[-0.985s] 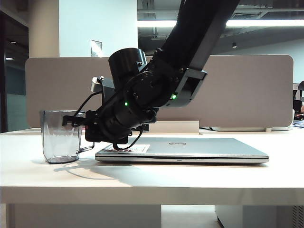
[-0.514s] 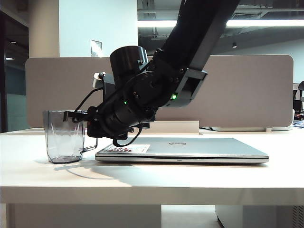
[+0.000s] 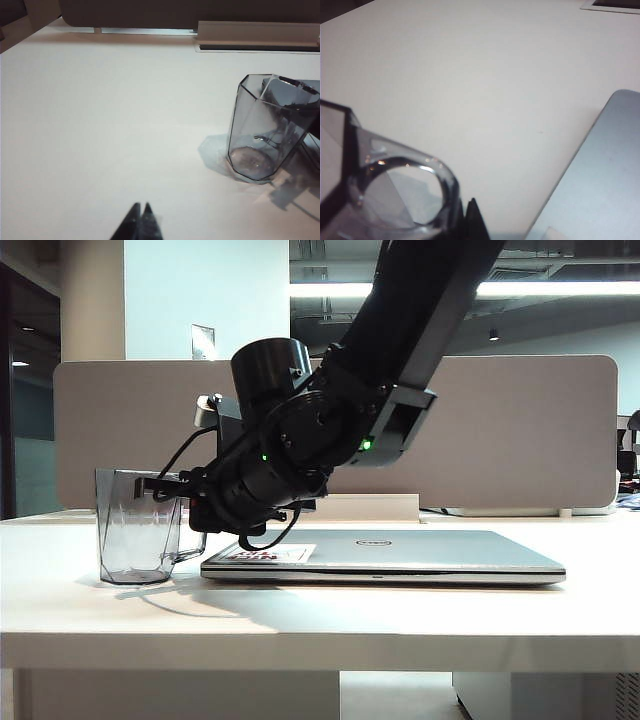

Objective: Pick up the water cup and place it on the right side of the laptop.

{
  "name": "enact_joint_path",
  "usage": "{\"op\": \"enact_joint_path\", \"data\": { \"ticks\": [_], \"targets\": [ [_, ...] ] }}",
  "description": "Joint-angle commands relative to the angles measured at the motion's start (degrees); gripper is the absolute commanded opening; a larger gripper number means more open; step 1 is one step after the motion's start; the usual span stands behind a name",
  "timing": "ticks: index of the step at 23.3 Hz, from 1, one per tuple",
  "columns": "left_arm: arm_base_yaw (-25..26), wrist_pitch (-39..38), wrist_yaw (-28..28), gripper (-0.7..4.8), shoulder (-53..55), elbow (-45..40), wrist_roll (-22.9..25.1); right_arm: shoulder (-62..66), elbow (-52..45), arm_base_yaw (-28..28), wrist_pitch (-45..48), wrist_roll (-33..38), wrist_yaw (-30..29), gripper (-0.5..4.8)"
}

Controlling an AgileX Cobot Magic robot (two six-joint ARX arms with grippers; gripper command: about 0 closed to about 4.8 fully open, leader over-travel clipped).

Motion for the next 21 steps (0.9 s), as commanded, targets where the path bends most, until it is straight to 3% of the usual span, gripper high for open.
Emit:
{"op": "enact_joint_path", "data": {
  "ticks": [1,7,10,21],
  "targets": [
    [-0.1,0.7,0.3,-0.05,0.0,0.2,-0.2,-0.4,0.4,0.1,2.5,-2.6,0.1,-0.01],
    [-0.1,0.7,0.3,-0.06,0.0,0.2,-0.2,-3.3,0.4,0.1,2.5,-5.2,0.1,-0.01],
    [-0.1,0.7,0.3,-0.05,0.0,0.2,-0.2,-7.6,0.3,0.0,-0.1,-10.8,0.1,-0.01],
    [-0.1,0.6,0.3,-0.05,0.0,0.2,-0.2,-18.7,0.1,-7.1,-12.1,-10.1,0.3,-0.01]
  ]
}}
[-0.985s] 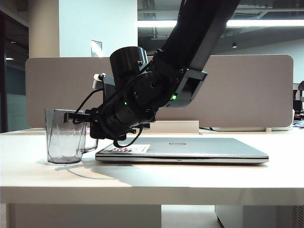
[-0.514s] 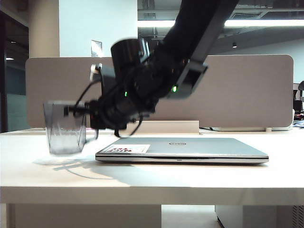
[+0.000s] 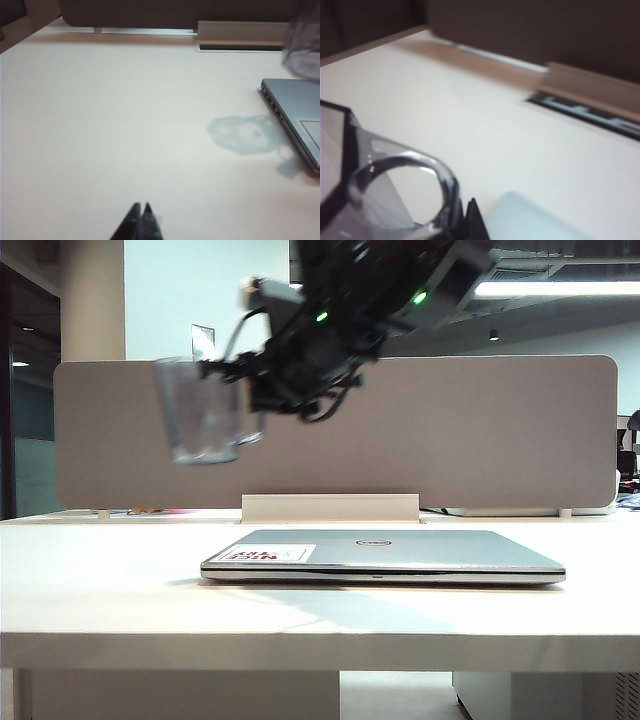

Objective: Pick up the water cup and place it on the right side of the laptop.

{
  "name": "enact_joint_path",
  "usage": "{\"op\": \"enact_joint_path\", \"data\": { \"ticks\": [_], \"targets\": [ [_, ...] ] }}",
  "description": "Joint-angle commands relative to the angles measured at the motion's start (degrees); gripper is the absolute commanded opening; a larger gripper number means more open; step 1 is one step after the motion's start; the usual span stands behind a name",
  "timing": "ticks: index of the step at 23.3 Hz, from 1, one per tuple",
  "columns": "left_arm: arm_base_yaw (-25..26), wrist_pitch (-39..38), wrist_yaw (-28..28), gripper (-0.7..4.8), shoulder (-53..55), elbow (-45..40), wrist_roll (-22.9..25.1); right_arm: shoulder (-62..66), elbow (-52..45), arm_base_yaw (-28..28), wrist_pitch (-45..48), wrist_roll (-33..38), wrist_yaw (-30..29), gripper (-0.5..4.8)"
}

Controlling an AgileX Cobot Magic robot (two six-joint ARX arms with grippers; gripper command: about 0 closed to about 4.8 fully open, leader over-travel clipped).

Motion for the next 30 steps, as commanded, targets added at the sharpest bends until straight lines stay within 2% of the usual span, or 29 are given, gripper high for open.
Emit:
{"op": "enact_joint_path", "data": {
  "ticks": [1,8,10,16,22,25,30],
  "targets": [
    [-0.1,0.7,0.3,-0.05,0.0,0.2,-0.2,-3.0,0.0,-2.5,-2.6,0.3,0.3,-0.01],
    [-0.1,0.7,0.3,-0.05,0.0,0.2,-0.2,-7.9,-4.2,-8.5,-5.0,2.0,0.6,-0.01],
    [-0.1,0.7,0.3,-0.05,0.0,0.2,-0.2,-10.4,-7.3,-10.7,-4.9,2.1,2.6,-0.01],
    [-0.1,0.6,0.3,-0.06,0.0,0.2,-0.2,-17.8,-17.3,-18.3,-4.3,5.9,2.7,-0.01],
    [-0.1,0.4,0.3,-0.05,0.0,0.2,-0.2,-23.8,-24.9,-24.6,-4.3,5.2,2.0,-0.01],
    [-0.1,0.2,0.3,-0.05,0.0,0.2,-0.2,-27.6,-29.6,-29.5,-4.4,2.7,-2.1,-0.01],
    [-0.1,-0.7,0.3,-0.05,0.0,0.2,-0.2,-31.4,-34.5,-36.8,-4.5,2.6,-7.8,-0.01]
  ]
}}
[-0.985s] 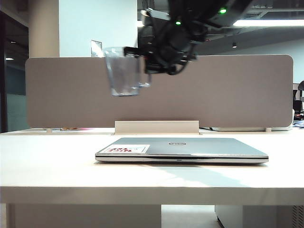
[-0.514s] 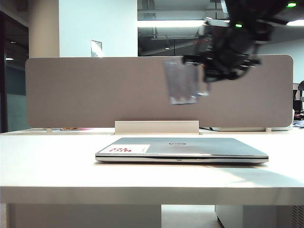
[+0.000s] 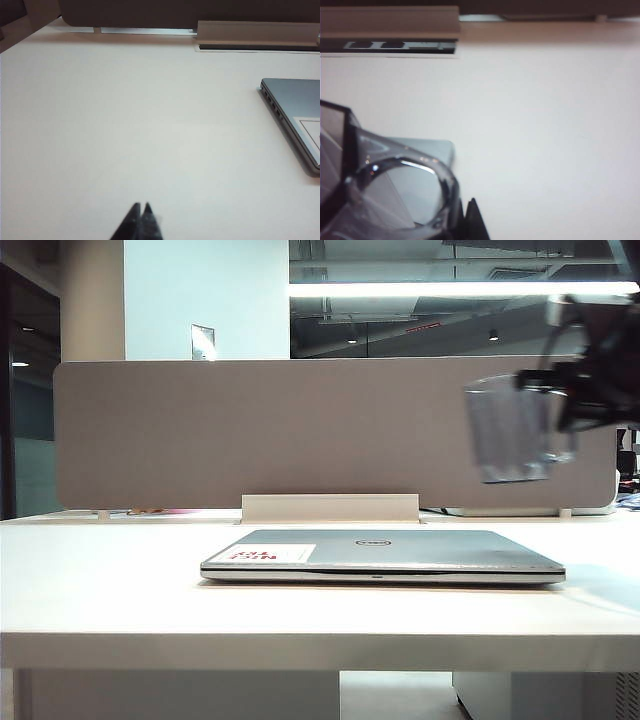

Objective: Pick up the water cup and place it on the right side of the laptop.

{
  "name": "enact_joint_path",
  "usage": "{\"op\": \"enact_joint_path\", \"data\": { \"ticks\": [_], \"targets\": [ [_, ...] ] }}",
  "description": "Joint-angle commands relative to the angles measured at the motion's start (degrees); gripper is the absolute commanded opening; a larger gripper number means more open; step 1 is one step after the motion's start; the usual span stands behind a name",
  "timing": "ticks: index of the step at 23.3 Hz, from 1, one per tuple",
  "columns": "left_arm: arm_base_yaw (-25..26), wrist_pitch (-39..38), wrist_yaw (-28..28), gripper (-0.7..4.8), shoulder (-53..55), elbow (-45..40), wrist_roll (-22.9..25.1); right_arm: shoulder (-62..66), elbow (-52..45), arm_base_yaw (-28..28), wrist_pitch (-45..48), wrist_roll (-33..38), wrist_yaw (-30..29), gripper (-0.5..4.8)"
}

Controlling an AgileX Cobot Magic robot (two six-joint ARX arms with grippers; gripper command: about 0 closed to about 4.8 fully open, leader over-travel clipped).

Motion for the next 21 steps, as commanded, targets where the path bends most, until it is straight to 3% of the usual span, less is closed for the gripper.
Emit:
{"op": "enact_joint_path", "data": {
  "ticks": [1,9,21],
  "targets": [
    [-0.1,-0.9,0.3,-0.06,0.0,0.2,-0.2,-2.5,-2.4,-4.5,1.3,-0.4,-4.4,-0.01],
    [-0.1,-1.7,0.3,-0.05,0.0,0.2,-0.2,-1.5,-6.2,-12.0,4.9,-3.4,-10.3,-0.01],
    [-0.1,-1.7,0.3,-0.05,0.0,0.2,-0.2,7.6,-6.8,-12.7,11.1,-3.4,-12.7,-0.01]
  ]
}}
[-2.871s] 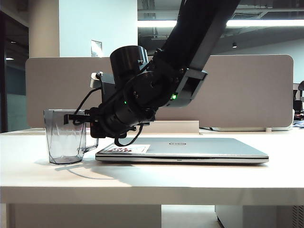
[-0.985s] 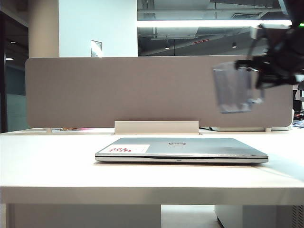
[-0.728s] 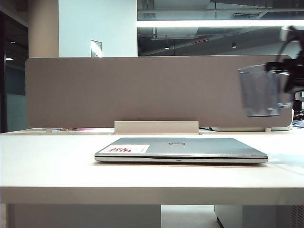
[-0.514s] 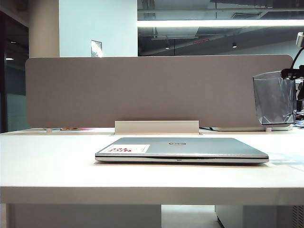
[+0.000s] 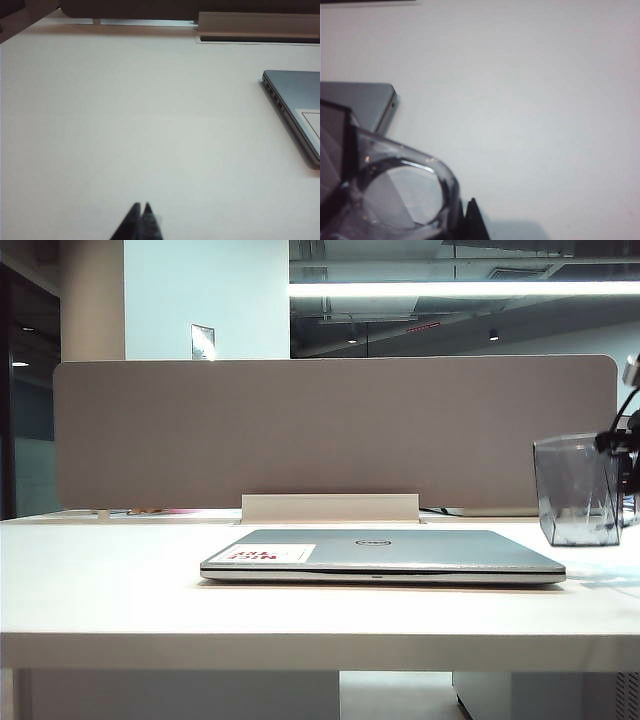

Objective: Pick up the water cup and place it on the right side of the laptop.

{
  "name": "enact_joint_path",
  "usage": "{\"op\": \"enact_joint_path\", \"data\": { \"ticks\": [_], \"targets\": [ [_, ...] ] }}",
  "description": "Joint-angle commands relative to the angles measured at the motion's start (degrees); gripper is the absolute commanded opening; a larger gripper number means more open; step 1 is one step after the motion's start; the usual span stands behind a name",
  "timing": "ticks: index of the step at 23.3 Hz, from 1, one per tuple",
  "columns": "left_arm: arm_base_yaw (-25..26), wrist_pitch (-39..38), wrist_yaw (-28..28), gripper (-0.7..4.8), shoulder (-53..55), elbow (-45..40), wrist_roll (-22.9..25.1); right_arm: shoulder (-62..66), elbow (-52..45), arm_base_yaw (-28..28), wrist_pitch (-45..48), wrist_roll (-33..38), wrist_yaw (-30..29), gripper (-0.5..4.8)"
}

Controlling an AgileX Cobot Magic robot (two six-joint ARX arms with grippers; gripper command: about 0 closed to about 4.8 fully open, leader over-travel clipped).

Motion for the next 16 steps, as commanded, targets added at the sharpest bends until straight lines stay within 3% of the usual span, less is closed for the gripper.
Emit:
{"op": "enact_joint_path", "data": {
  "ticks": [1,16],
  "targets": [
    [-0.1,-0.1,0.3,-0.05,0.1,0.2,-0.2,2.1,0.2,-0.3,3.3,0.0,-0.2,-0.01],
    [-0.1,-0.1,0.3,-0.05,0.1,0.2,-0.2,7.8,0.2,-1.0,7.0,0.0,0.1,-0.01]
  ]
}}
